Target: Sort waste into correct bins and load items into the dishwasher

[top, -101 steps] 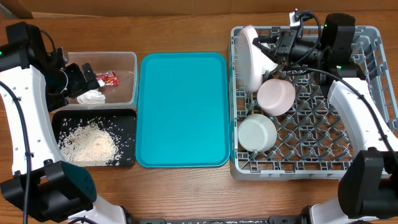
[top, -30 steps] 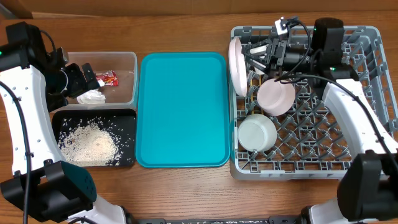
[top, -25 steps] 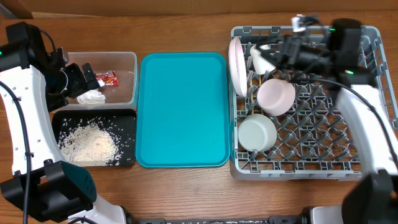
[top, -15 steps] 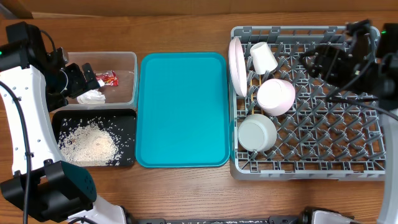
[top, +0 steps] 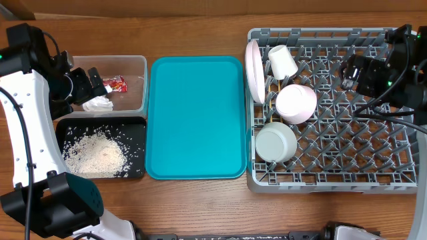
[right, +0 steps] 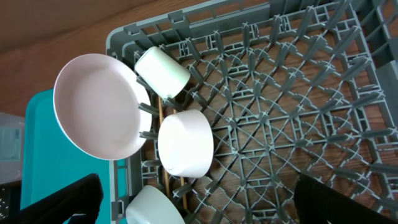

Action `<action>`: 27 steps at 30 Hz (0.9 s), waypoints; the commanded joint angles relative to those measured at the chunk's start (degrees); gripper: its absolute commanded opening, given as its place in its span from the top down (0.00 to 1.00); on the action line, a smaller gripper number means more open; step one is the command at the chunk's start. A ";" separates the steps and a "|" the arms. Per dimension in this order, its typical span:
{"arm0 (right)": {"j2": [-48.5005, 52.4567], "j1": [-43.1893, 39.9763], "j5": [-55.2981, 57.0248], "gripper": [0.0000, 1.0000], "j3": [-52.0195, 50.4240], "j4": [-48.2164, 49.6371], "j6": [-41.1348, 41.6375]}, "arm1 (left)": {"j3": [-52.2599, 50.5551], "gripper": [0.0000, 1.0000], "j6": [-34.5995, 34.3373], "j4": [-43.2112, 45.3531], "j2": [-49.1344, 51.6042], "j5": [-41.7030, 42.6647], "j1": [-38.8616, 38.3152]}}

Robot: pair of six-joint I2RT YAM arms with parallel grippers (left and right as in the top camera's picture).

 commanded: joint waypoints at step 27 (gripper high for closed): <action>-8.41 0.59 1.07 0.00 0.76 0.26 -0.63 | 0.92 0.00 -0.20 0.02 -0.24 -0.35 -0.39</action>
